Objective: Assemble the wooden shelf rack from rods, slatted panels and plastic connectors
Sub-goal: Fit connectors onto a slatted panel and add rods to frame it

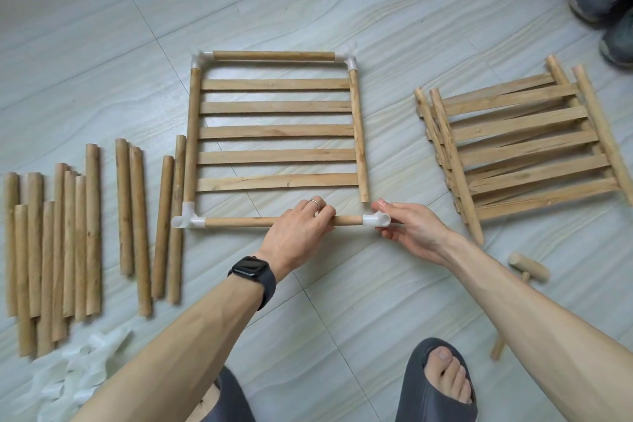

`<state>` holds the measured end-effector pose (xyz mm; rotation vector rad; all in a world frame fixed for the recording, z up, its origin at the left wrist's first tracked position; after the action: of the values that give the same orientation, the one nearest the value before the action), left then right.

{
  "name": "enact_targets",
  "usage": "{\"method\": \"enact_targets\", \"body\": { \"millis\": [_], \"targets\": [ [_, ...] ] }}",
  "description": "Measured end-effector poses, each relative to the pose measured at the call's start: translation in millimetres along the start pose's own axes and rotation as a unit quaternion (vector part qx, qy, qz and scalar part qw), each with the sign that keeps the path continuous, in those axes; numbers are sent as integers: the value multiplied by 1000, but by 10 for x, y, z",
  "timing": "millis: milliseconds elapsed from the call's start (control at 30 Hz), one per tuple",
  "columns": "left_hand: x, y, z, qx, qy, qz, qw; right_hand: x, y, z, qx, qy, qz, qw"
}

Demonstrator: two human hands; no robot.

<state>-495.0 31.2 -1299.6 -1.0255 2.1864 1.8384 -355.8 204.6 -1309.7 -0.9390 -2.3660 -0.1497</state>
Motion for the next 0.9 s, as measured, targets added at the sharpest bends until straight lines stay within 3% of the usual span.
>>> {"method": "enact_targets", "body": {
  "millis": [267, 433, 567, 700, 767, 833, 900],
  "targets": [
    [-2, 49, 30, -5, 0, -6, 1000, -106, -20, 49, 42, -68, 140, 987],
    [-38, -36, 1, 14, -25, 8, 1000, -62, -141, 29, 35, -52, 46, 997],
    [-1, -31, 56, 9, -11, -11, 1000, -11, -223, 13, 17, -51, 32, 998],
    [154, 236, 283, -89, 40, -31, 995, -42, -307, -31, 17, -62, -16, 998],
    [272, 305, 403, -61, 86, 17, 994, -45, -322, -51, 21, -70, 1, 997],
    [337, 283, 478, -2, 86, 62, 994, -46, -302, -43, 7, -61, 28, 998],
    [335, 267, 521, 9, 77, 84, 993, -61, -266, -25, -16, -46, 32, 998]
  ]
}}
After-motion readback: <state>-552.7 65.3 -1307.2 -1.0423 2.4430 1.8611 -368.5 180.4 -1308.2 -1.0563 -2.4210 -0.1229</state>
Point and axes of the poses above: each hand's wrist, its own z-axis towards the middle knuckle, its own y-axis out of the back of the hand, x = y × z, the point moved 3 cm from there along z, towards the middle knuckle, and after that the axes turned 6 degrees about -z, right-handed, at the moved point
